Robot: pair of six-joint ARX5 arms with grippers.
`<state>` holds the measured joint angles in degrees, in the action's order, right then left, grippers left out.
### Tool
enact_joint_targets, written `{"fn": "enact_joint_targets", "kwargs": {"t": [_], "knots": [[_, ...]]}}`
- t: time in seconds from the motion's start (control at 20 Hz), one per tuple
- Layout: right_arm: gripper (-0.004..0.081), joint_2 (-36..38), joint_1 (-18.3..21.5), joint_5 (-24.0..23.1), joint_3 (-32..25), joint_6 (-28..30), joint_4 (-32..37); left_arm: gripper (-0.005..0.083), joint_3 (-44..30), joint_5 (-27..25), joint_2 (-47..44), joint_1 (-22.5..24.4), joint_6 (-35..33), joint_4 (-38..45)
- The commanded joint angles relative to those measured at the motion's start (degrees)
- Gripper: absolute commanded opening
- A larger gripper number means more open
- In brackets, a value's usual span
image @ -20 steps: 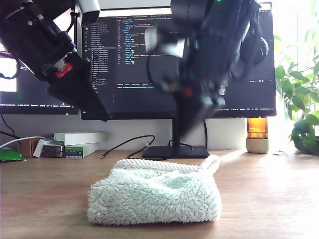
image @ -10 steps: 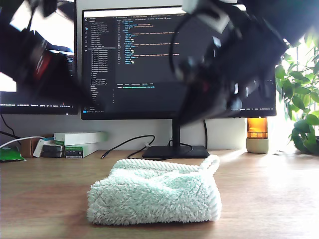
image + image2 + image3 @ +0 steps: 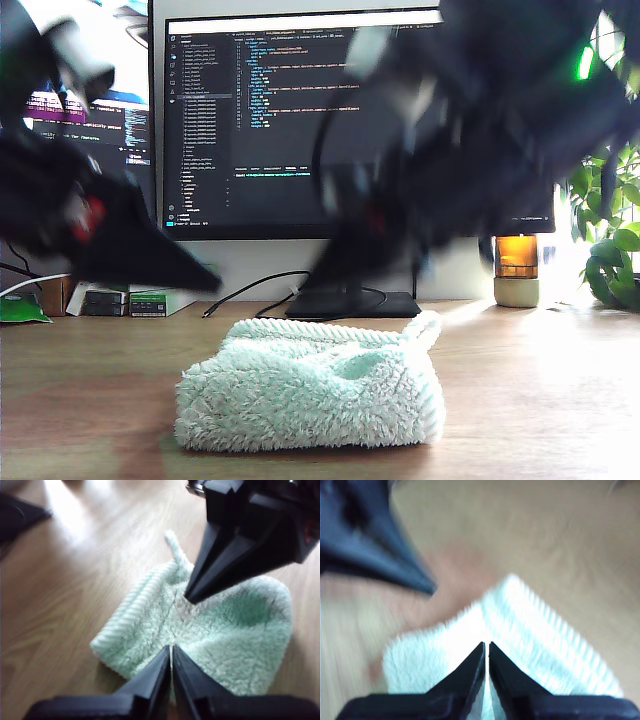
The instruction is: Fold the tea towel to a neat square and place it to the right
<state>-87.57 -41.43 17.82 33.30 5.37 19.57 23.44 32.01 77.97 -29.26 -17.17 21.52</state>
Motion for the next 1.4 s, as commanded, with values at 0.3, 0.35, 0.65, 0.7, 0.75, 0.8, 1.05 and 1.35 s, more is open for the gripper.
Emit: {"fn": "enact_joint_targets", "kwargs": {"t": [0.3, 0.35, 0.65, 0.7, 0.75, 0.8, 1.05, 1.35], "knots": [[-0.0011, -0.1, 0.4, -0.3, -0.3, -0.5, 0.3, -0.0023, -0.7, 1.1, 10.5, -2.9, 0.7, 6.6], [-0.0011, -0.5, 0.5, -1.1, -0.3, -0.5, 0.3, -0.0023, -0.7, 0.3, 11.5, -3.3, 0.7, 6.9], [-0.0011, -4.8, 1.0, -2.2, -0.3, -0.5, -0.5, -0.0023, -0.7, -4.1, 13.4, -4.1, 0.7, 7.2], [-0.0011, -5.7, 1.0, -3.3, -0.3, -0.5, -0.7, -0.0023, -0.7, -4.2, 13.4, -4.1, 0.7, 7.2], [-0.0011, -6.5, 1.0, -3.6, -0.3, -0.5, -0.7, -0.0023, -0.7, -4.2, 13.4, -4.1, 0.7, 6.9], [-0.0011, -7.2, 1.0, -4.4, -0.3, -0.5, -0.5, -0.0023, -0.7, -4.4, 13.4, -4.1, 0.7, 6.4], [-0.0011, -7.8, 1.2, -6.2, -0.2, -0.5, 0.7, -0.0023, -0.7, -6.1, 13.0, -4.1, 0.6, 5.1], [-0.0011, -7.8, 0.6, 4.4, 2.6, -1.0, 3.0, -0.0023, -0.7, -6.3, 13.0, -4.1, 0.3, 5.2]]}}
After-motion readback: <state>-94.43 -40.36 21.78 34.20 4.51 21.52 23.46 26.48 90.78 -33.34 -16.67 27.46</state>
